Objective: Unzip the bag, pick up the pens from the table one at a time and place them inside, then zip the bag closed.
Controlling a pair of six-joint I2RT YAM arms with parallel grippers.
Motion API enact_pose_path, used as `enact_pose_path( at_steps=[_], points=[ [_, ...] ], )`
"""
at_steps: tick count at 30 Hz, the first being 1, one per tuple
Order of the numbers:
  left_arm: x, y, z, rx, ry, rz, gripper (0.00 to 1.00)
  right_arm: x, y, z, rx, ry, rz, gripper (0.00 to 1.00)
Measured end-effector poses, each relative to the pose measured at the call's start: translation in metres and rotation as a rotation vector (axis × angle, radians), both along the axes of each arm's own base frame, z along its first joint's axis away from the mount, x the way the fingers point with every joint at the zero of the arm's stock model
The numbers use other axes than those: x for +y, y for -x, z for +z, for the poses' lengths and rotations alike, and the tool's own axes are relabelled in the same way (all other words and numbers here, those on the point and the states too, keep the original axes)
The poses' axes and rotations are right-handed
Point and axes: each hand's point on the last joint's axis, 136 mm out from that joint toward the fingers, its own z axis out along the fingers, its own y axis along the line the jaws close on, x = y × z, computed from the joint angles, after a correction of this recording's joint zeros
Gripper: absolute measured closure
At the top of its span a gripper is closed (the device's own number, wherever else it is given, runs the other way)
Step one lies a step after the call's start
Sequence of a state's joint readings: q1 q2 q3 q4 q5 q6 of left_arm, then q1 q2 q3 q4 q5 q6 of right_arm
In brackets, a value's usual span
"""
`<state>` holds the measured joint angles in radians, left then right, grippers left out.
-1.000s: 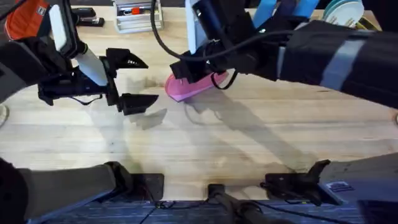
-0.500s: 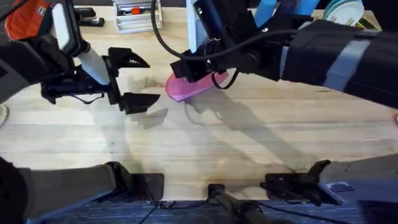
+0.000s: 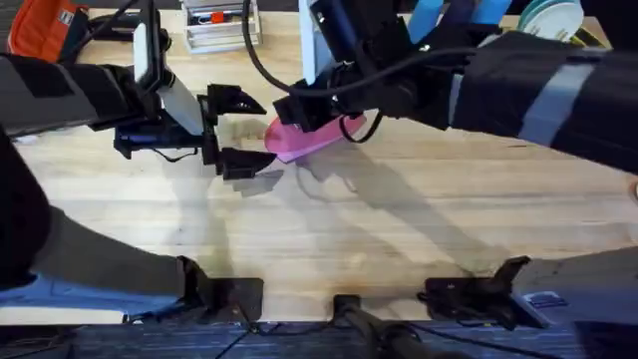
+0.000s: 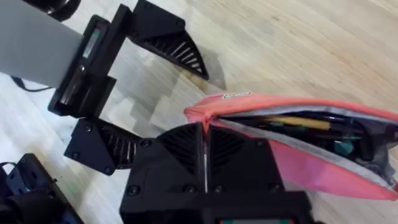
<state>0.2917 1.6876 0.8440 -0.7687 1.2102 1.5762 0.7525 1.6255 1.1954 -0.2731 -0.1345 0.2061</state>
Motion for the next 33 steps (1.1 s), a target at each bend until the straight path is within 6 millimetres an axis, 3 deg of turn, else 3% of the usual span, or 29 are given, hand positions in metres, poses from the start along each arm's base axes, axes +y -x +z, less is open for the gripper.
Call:
enact_pose_path(
  at_steps=[5, 9, 18, 20, 22, 27, 33],
  points=[
    [0.0, -0.008, 0.0, -0.018, 0.001, 0.01, 0.005, 0.0, 0.0, 0.0, 0.0, 0.0, 0.0, 0.972],
    [-0.001, -0.015, 0.001, -0.024, -0.001, 0.02, 0.068, 0.0, 0.0, 0.0, 0.0, 0.0, 0.0, 0.972],
    [-0.016, -0.023, -0.002, 0.005, -0.015, 0.007, 0.078, 0.0, 0.0, 0.001, -0.003, -0.002, 0.0, 0.971],
    [-0.017, -0.023, -0.003, 0.022, -0.016, 0.011, 0.122, 0.0, 0.0, 0.0, -0.002, -0.002, 0.0, 0.971],
    [-0.017, -0.023, -0.004, 0.044, -0.021, 0.021, 0.264, 0.0, 0.0, 0.0, -0.002, -0.002, 0.0, 0.971],
    [-0.017, -0.023, -0.009, 0.084, -0.036, 0.034, 0.917, 0.0, -0.001, 0.001, -0.004, -0.001, 0.0, 0.972],
    [-0.017, -0.023, -0.01, 0.094, -0.039, 0.04, 0.956, -0.002, -0.002, 0.0, -0.007, 0.002, -0.004, 0.971]
  ],
)
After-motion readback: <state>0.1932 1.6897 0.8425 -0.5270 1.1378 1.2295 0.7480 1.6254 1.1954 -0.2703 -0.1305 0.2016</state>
